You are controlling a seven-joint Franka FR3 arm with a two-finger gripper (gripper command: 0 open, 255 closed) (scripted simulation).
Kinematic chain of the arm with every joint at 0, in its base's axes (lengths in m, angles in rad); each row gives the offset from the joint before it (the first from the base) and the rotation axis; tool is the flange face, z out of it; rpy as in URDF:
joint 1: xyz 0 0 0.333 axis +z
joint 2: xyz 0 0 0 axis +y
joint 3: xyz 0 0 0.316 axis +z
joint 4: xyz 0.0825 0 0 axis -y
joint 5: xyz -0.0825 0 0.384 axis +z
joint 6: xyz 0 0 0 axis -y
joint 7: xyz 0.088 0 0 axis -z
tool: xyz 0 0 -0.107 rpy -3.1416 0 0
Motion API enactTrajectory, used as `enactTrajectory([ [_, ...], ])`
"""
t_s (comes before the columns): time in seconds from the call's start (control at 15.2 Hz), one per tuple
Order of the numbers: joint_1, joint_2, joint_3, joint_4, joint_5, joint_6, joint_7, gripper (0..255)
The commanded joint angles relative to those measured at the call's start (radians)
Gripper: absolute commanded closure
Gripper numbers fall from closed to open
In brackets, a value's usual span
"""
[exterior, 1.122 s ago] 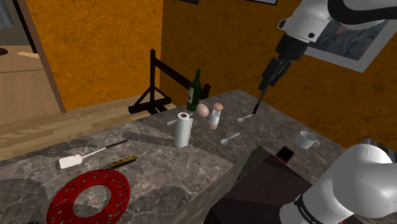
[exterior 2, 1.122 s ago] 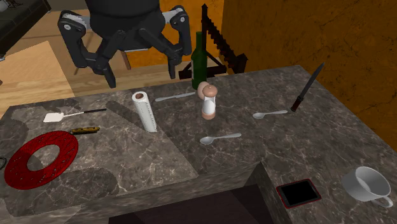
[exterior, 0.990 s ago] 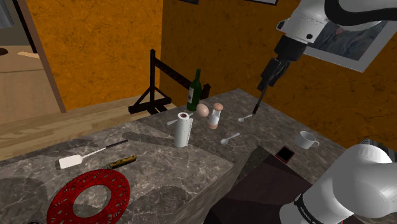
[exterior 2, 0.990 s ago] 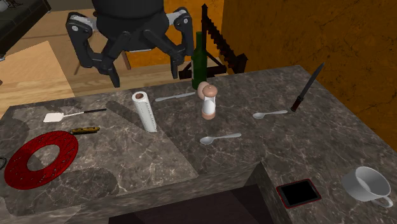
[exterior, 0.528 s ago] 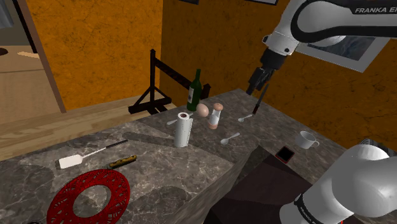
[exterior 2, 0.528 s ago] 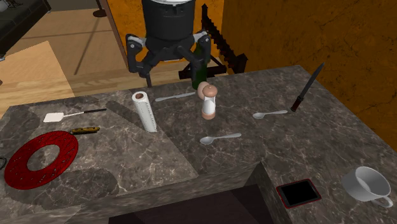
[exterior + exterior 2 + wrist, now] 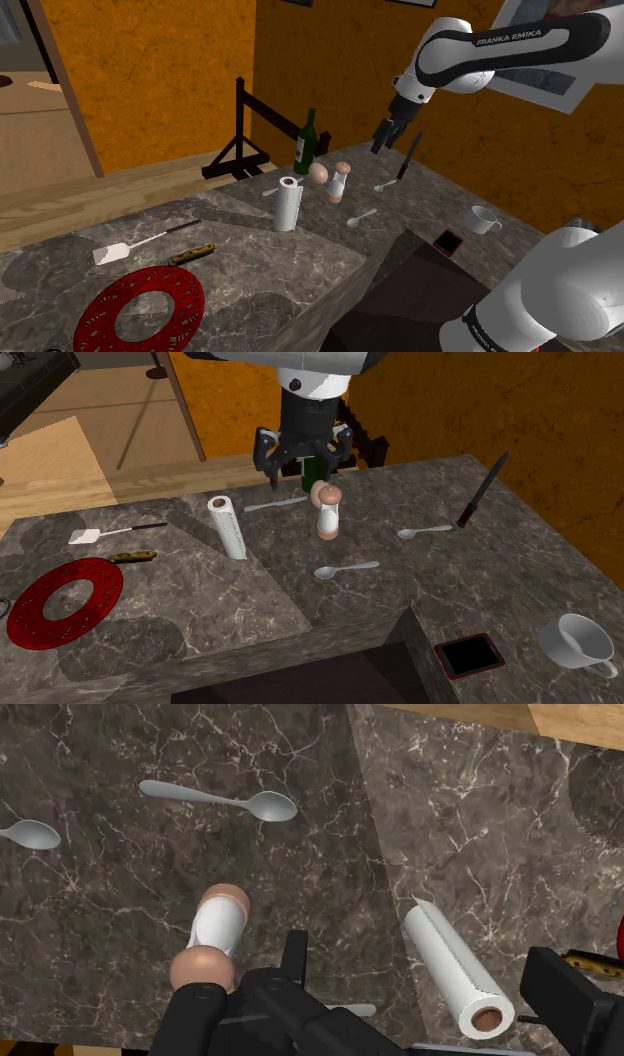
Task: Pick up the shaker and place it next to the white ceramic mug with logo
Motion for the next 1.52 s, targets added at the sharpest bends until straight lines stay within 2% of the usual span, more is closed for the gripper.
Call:
enactTrajectory([
  [0.0,-0.001,0.073,-0.024,0.026,0.015,0.041,-0.041,0],
  [0.66,-0.028,0.458,-0.094,0.244,0.16,0.159,-0.253,0],
  [1.25,-0.116,0.823,-0.074,0.56,0.288,0.156,-0.394,0],
  [1.45,-0.12,0.854,-0.067,0.572,0.298,0.173,-0.402,0],
])
